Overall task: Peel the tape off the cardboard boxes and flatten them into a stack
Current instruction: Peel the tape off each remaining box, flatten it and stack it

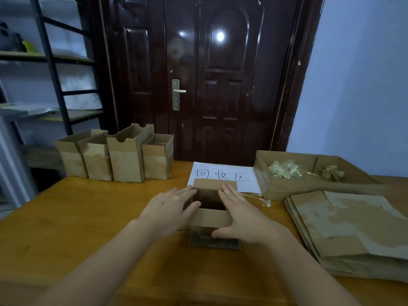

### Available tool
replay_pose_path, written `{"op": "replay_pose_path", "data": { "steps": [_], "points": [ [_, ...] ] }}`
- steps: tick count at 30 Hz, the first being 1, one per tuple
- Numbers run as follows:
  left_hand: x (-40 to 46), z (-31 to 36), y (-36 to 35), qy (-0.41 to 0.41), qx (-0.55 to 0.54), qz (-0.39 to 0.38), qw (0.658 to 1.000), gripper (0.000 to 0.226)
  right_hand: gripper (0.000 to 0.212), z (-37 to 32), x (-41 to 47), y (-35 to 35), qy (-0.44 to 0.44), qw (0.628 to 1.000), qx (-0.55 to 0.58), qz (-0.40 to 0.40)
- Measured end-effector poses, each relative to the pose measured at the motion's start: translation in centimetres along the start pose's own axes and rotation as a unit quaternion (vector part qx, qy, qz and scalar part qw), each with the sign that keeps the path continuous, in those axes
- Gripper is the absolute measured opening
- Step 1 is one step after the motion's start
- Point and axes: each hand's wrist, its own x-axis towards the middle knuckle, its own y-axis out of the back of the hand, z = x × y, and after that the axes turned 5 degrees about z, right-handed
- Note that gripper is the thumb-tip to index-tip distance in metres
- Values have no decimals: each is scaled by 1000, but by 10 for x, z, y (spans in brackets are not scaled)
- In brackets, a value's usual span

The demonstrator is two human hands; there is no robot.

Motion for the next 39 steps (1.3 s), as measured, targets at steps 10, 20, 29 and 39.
{"op": "replay_pose_path", "data": {
  "steps": [10,20,29,39],
  "points": [
    [11,20,-38,47,-84,-1,995,70,102,-16,-2,15,58,996,-69,-11],
    [9,17,-39,40,-100,6,994,74,101,15,-33,49,46,979,-183,82],
    [-7,25,-42,38,-223,27,974,80,75,21,-53,-23,-119,982,84,124],
    [-27,49,-19,22,-380,-17,925,93,64,-11,-38,-28,-168,919,288,212]
  ]
}}
